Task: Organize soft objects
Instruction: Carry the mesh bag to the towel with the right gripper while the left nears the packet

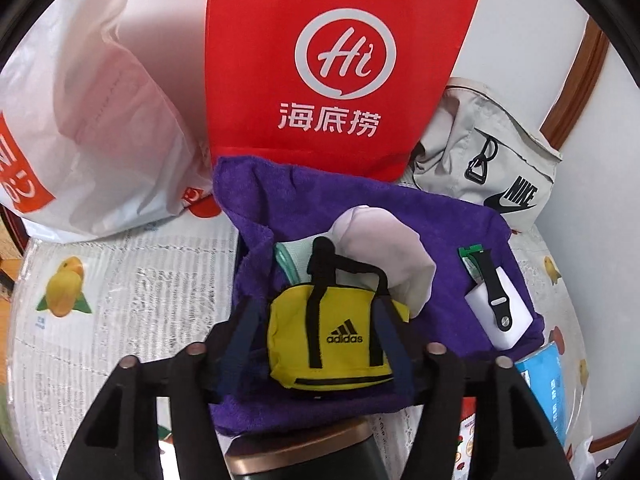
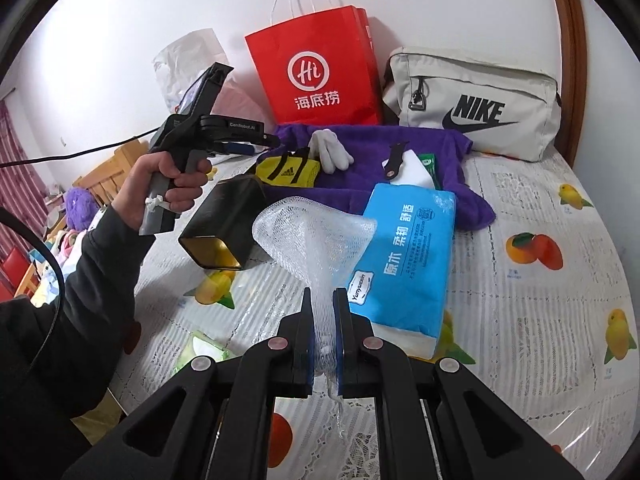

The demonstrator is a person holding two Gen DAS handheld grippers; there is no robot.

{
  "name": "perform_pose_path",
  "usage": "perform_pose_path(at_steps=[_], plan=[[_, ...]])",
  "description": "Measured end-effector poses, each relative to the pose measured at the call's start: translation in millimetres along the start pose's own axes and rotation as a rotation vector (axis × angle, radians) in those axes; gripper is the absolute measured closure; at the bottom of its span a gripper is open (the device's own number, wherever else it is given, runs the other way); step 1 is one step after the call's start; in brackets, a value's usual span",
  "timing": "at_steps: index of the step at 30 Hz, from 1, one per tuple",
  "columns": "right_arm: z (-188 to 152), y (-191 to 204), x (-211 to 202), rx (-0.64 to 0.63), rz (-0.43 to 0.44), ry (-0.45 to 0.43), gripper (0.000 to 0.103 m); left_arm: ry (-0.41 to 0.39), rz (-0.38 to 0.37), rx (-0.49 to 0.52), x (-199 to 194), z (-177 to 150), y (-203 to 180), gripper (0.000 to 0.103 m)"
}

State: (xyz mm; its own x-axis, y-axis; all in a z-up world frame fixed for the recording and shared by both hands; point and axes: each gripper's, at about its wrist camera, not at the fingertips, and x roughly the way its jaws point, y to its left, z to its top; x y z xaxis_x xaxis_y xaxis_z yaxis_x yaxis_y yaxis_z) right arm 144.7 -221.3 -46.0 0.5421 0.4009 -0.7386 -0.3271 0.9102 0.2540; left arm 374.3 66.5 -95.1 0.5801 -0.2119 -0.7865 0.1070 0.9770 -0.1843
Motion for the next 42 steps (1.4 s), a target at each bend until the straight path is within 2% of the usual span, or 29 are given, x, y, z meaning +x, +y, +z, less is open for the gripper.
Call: perform_pose_path(at_steps=[12, 18, 23, 27, 34, 39, 42], plan=[[21.9, -17.4, 7.1, 0.067, -0.038, -0.014, 0.095, 0.013, -0.034, 0.035, -39.1, -25.5, -4.6, 0.043], [42.5, -23.6, 10.0, 0.047, -0.066, -0.043, 0.095, 0.021, -0.059, 0.054, -63.2, -46.7, -10.2, 0.043], [54.2, -27.8, 18.8, 0.033, -0.056, -0.041, 0.095, 0.026, -0.097, 0.052, -82.4, -63.9, -13.8, 0.043], [63.1, -32.2, 24.8, 0.029, -0.069, -0.046, 0.095, 0.02, -0.099, 0.06, -97.0, -80.8, -19.6, 0.043], [78.6, -44.9, 35.5, 0.02, -0.11, -0.053, 0.095, 0.047, -0.082, 0.085, -108.4, -117.8, -30.1, 0.042], [91.8, -53.6, 47.0, 0.023, -0.12, -0.053, 0.095, 0.05, -0.058, 0.054, -110.7, -139.6, -28.1, 0.037], [100.7, -57.3, 54.0, 0.022, -0.123, -0.055, 0.095, 0.081, -0.083, 0.03, -107.7, -151.9, -27.6, 0.037]])
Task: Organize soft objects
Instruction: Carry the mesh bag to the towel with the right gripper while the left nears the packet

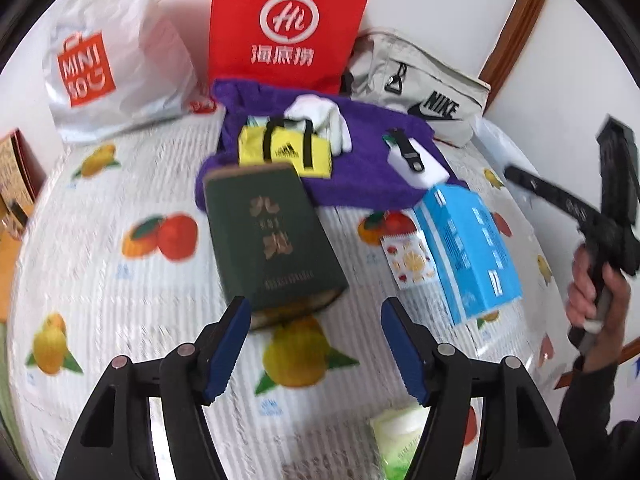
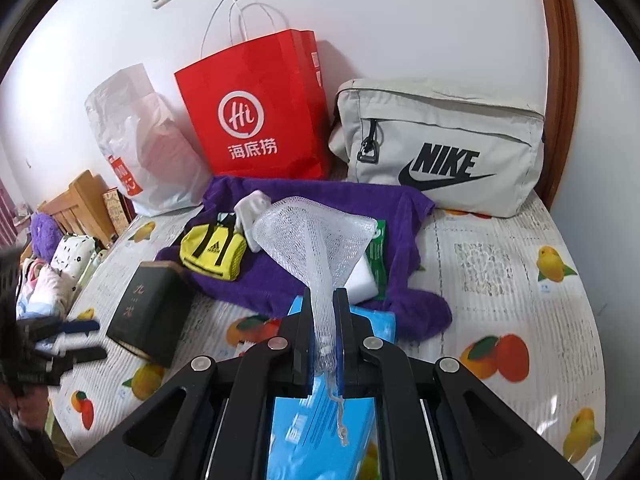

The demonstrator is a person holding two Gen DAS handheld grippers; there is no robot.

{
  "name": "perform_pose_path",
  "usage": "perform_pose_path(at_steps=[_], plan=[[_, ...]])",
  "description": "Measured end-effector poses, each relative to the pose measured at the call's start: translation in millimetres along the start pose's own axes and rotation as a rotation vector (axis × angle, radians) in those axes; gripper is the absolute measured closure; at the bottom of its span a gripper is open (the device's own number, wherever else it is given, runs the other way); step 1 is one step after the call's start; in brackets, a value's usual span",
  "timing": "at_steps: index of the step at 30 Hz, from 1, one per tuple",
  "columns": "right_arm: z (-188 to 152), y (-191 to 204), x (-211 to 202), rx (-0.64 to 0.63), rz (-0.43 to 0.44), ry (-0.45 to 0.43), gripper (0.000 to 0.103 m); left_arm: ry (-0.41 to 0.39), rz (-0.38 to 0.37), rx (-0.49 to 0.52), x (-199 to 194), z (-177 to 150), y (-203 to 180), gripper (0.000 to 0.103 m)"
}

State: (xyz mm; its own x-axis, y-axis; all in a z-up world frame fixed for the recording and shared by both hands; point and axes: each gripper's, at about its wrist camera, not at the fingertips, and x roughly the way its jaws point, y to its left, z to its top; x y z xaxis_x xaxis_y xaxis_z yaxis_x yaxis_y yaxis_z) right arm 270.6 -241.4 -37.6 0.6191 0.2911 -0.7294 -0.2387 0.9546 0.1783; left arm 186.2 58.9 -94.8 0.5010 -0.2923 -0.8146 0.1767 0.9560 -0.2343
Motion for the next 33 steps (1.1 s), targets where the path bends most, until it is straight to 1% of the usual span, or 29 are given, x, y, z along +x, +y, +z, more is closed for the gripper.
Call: perform_pose_path(at_steps=[9, 14, 23, 28, 33], plan=[[22.8, -4.8, 29.8, -0.01, -0.016, 0.015, 0.095, 0.062, -0.027, -0.037, 11.8, -31.5, -7.0, 0.034], [32.2, -6.8, 52.0, -0.018, -0.018, 0.04, 0.095, 0.086, -0.034, -0.028, 17.5, -44.6, -16.4, 0.033], [46.4, -11.3, 90.8, -0.042, -0.05, 0.093, 0.095, 0.118, -0.045, -0.045, 21.0, -58.1, -20.6, 0.032], [54.5, -14.5, 112.4, -0.025, -0.041, 0.131, 0.095, 0.125, -0.055, -0.044, 19.1, -60.3, -23.2, 0.032], [55.7, -12.6, 127.7, -0.04, -0.061, 0.148, 0.094, 0.151, -0.094, -0.046, 20.3, -65.4, -30.3, 0.029]])
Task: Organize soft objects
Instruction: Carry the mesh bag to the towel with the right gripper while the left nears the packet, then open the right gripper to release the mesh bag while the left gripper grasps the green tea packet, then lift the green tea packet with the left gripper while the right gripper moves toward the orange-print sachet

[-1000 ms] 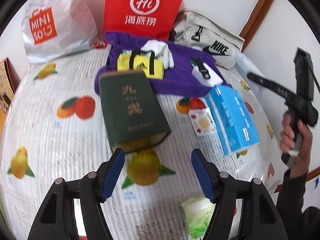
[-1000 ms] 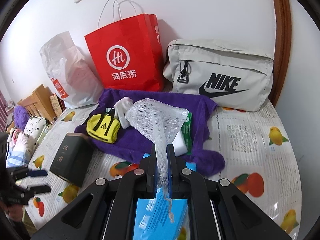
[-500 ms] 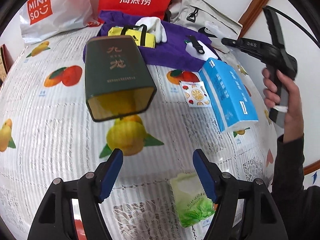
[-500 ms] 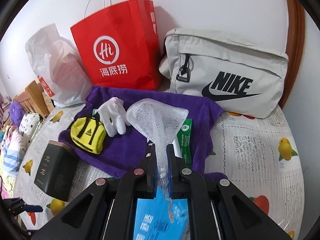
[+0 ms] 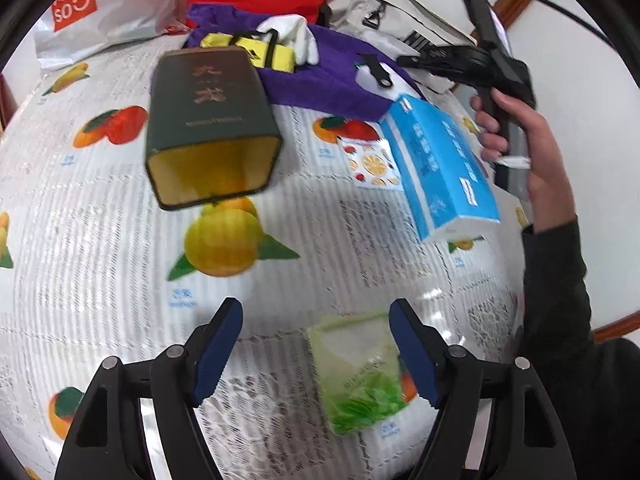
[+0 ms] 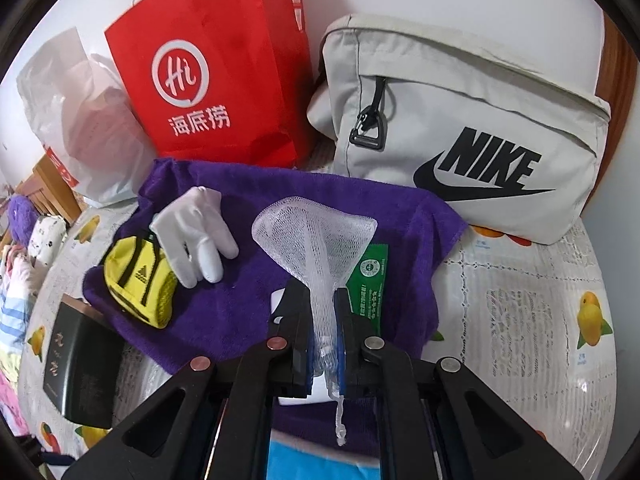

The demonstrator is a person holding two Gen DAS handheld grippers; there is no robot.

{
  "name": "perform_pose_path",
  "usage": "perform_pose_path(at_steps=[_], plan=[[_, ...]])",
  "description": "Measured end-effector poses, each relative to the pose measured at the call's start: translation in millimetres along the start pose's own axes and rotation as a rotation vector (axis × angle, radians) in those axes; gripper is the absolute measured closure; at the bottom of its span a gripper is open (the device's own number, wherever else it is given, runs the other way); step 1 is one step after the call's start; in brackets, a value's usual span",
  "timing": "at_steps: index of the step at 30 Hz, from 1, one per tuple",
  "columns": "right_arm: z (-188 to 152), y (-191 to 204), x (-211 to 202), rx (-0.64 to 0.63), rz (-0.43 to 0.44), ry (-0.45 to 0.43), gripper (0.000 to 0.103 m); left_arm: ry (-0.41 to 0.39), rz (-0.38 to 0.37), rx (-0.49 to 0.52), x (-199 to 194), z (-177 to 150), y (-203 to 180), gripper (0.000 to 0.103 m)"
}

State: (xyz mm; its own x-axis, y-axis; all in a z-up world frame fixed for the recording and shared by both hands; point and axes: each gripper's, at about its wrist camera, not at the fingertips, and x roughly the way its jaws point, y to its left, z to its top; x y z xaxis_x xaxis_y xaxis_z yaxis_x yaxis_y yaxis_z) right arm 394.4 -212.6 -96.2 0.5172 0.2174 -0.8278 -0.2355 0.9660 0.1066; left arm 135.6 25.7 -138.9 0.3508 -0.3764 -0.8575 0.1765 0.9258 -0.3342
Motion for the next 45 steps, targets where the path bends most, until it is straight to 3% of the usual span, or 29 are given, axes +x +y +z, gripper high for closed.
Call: perform_pose_path(at_steps=[11, 12, 14, 18, 28, 35, 39, 45], plan=[[-2.5, 3.6, 12.8, -0.02, 0.035, 0.031, 0.087, 0.054, -0.001, 0.02, 11.1, -7.5, -12.2, 0.028], [-2.2, 3.5, 13.0, -0.021, 0.037, 0.035, 0.076, 0.062, -0.004, 0.016, 12.0, -7.9, -10.8, 0.028], [-1.5, 3.8, 13.2, -0.022, 0.042, 0.047, 0.04, 0.066, -0.006, 0.016, 12.7, -10.0, -11.8, 0.028], [-0.9, 7.3, -0.9, -0.034, 0.039, -0.014, 0.027, 0.08, 0.01, 0.028, 17.7, -14.1, -16.5, 0.028], [-4.3, 11.1, -30.8, -0.056, 0.029, -0.068, 0.026, 0.091, 0.059, 0.074, 28.6, -20.5, -30.4, 0.026], [-22.5, 18.1, -59.9, -0.079, 0.03, -0.093, 0.026, 0.061, 0.143, 0.117, 33.6, -24.4, -40.7, 0.028], [-40.3, 24.1, -76.4, -0.094, 0.039, -0.1, 0.026, 0.019, 0.192, 0.144, 31.7, -26.7, -41.8, 0.046], [-68.1, 44.8, -95.4, -0.13, 0.055, -0.1, 0.026, -0.01, 0.161, 0.13, 22.8, -30.2, -32.4, 0.051]])
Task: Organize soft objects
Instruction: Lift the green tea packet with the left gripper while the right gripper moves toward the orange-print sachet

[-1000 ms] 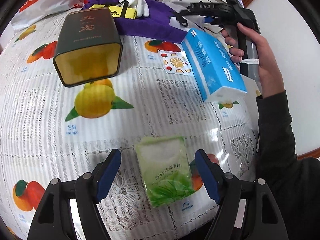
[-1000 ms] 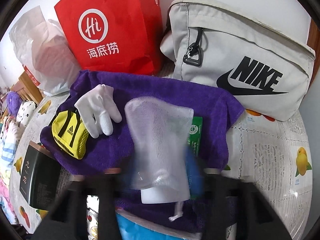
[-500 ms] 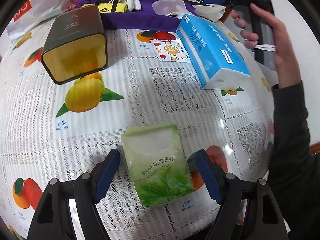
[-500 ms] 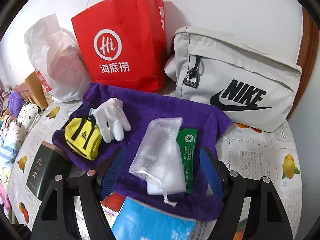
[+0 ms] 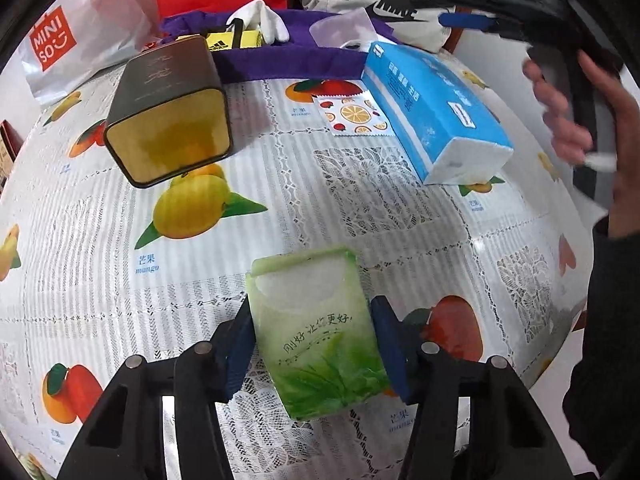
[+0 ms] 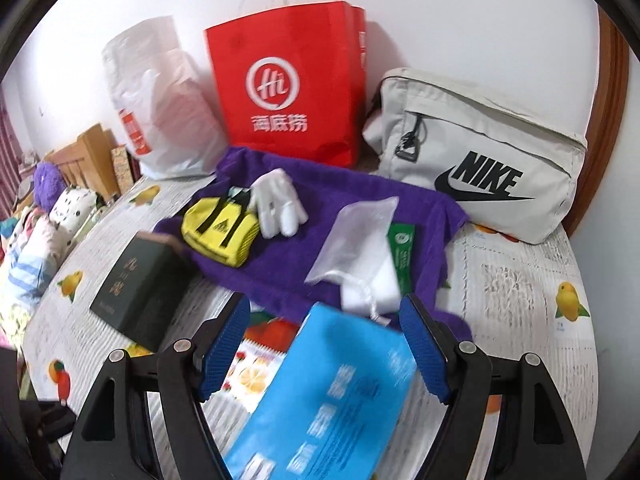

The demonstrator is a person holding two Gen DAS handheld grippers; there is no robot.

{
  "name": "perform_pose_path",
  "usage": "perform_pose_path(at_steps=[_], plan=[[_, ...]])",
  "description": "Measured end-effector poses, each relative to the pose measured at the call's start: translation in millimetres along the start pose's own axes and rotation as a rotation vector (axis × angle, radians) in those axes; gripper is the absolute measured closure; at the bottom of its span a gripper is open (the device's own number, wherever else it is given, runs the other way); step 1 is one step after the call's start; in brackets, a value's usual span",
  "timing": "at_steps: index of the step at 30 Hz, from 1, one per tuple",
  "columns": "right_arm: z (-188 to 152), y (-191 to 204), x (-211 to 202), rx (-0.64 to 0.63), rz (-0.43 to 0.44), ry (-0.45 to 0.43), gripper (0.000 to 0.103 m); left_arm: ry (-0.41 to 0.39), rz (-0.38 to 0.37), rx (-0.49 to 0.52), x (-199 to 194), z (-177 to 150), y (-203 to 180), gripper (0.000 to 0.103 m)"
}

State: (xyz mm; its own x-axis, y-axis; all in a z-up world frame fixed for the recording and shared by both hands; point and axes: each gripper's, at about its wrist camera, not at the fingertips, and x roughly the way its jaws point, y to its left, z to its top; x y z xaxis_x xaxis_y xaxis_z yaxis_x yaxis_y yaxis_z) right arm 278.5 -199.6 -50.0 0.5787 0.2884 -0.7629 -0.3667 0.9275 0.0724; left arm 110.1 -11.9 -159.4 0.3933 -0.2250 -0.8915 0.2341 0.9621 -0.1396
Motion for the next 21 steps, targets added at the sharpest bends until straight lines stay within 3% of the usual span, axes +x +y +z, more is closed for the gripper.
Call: perform_pose_path(at_steps=[8, 17, 21], plan=[[-28.2, 39.3, 2.5, -0.043, 0.062, 0.058, 0.026, -0.034, 0.013, -0.07, -13.7, -6.5, 35.5, 0.051], [-42.9, 88.9, 24.6, -0.258, 0.069, 0.161, 0.026, -0.068, 0.046, -0.147, -25.0, -10.9, 74.2, 0.051], [-49.6, 99.1, 46.1, -0.289, 0.053, 0.24, 0.026, -0.069, 0.069, -0.173, -24.2, -14.9, 90.3, 0.051]])
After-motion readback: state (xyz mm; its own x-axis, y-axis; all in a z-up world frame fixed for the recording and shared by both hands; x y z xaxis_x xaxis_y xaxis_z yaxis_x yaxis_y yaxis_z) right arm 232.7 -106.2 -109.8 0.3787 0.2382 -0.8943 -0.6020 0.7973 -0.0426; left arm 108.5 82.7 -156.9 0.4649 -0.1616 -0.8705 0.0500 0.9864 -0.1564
